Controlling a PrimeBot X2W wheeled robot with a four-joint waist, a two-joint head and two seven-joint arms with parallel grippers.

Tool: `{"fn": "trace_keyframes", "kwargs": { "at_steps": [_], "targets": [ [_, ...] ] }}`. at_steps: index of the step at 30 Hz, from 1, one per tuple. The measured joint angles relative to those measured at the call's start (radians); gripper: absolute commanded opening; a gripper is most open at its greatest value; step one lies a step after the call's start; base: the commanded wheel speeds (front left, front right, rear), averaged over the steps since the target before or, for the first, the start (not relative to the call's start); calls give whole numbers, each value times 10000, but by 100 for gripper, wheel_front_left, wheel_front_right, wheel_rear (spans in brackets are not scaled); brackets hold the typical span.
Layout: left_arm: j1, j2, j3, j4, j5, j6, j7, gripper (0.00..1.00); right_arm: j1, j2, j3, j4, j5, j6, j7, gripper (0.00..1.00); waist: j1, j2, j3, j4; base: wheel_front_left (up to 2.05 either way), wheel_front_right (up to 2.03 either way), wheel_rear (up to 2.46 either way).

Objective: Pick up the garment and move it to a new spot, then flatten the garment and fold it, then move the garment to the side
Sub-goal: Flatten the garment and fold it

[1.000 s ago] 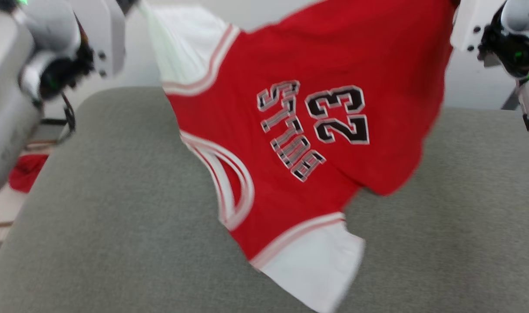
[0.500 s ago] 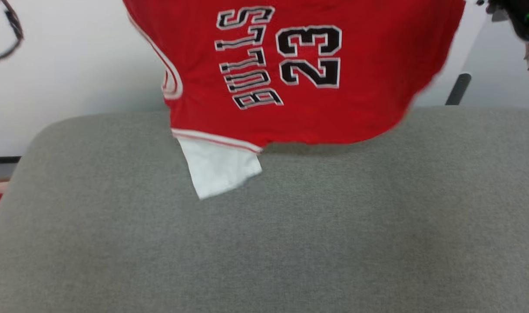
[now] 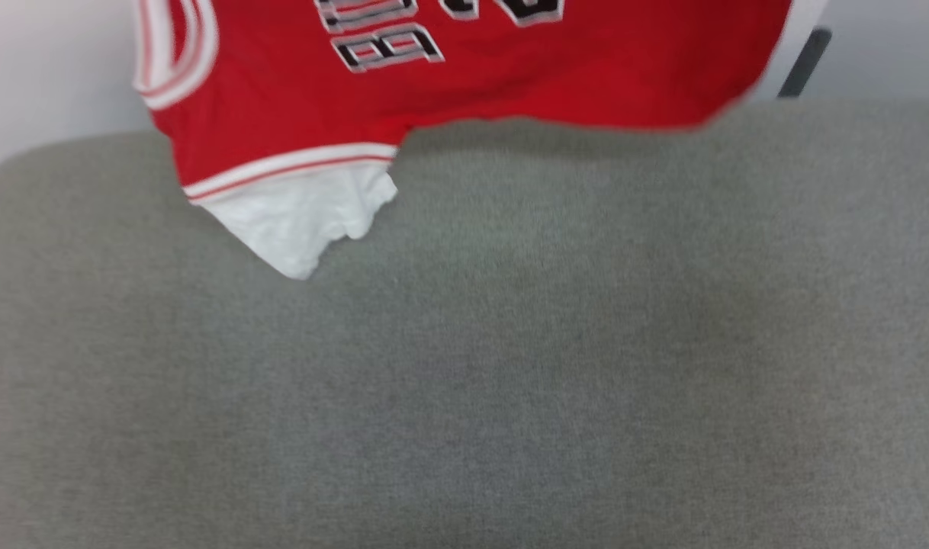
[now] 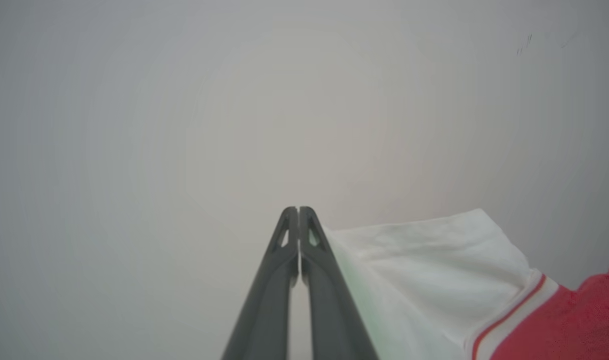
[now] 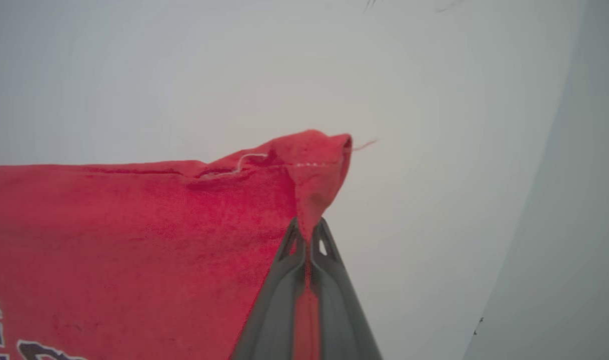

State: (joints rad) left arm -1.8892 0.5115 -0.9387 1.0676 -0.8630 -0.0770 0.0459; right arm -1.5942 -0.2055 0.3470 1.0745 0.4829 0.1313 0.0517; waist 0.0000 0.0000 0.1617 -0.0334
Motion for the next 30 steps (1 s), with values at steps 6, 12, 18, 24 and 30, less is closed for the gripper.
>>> {"fn": "trace_keyframes", "kwargs": {
  "at_steps": [6,12,18,24,30],
  "targets": [
    [-1209,-36,299,527,33,251,-1051,0,-864,330,-178,384,-654,0,-1499,0,0,0,1143,-147,0,0,0],
    [-2761,-192,585,746,261,477,-2418,0,-1738,422,-823,961,-1538,0,-2966,0,0,0,2448,-301,0,0,0],
    [-3873,-604,861,748,293,318,-2945,0,-2325,182,-1852,251,-2892,0,-3154,0,0,0,3859,-297,0,0,0],
    [-3614,-685,1507,270,290,142,-3074,0,-1571,554,-2920,-332,-4259,0,-3152,0,0,0,5172,-95,0,0,0],
    [-1989,-815,2130,8,431,-48,-3091,0,-1036,959,-3348,-155,-5060,0,-3150,0,0,0,6010,309,0,0,0]
  ]
}}
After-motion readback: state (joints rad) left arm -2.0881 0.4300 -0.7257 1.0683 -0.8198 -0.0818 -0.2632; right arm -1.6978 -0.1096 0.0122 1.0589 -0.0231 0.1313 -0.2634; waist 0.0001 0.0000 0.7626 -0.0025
